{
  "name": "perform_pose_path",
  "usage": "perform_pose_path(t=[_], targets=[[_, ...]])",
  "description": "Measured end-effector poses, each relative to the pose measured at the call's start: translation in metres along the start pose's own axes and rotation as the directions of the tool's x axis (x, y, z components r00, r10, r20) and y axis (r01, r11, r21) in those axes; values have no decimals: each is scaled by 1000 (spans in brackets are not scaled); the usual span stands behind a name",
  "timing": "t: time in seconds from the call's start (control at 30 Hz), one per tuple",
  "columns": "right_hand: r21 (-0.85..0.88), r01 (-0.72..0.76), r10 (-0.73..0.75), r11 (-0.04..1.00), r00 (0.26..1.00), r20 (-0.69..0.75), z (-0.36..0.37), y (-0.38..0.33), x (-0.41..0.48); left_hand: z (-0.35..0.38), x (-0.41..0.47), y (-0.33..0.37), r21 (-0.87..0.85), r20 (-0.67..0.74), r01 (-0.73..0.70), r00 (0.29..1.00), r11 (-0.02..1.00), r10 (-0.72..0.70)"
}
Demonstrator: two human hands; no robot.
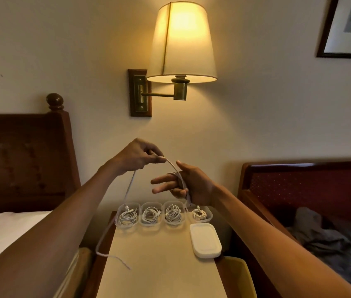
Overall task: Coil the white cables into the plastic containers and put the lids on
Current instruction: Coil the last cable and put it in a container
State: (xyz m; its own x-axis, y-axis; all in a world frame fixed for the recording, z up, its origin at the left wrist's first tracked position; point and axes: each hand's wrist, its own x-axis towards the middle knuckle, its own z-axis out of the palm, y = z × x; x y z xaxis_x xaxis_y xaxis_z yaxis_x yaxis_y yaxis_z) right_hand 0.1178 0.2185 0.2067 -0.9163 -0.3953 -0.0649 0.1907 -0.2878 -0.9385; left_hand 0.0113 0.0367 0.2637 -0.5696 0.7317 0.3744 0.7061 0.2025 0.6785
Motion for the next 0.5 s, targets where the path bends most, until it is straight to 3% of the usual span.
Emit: perform_pose_path(t=[0.1, 0.23, 0.4, 0.5], targets=[[104, 103, -104, 989, 995, 9, 7, -8, -2, 6, -6, -25, -88, -4, 83, 997, 993, -83], [138, 274, -262, 952, 960, -101, 17, -21, -2, 32, -16, -41, -87, 83, 220, 973, 972, -213], [117, 366, -324, 923, 905, -275, 12, -17, 13, 61, -28, -27, -125, 207, 237, 956, 963, -209], [96, 424, -356, 901, 846, -397, 7, -14, 22, 67, -30, -16, -27, 304, 258, 922, 966, -238]])
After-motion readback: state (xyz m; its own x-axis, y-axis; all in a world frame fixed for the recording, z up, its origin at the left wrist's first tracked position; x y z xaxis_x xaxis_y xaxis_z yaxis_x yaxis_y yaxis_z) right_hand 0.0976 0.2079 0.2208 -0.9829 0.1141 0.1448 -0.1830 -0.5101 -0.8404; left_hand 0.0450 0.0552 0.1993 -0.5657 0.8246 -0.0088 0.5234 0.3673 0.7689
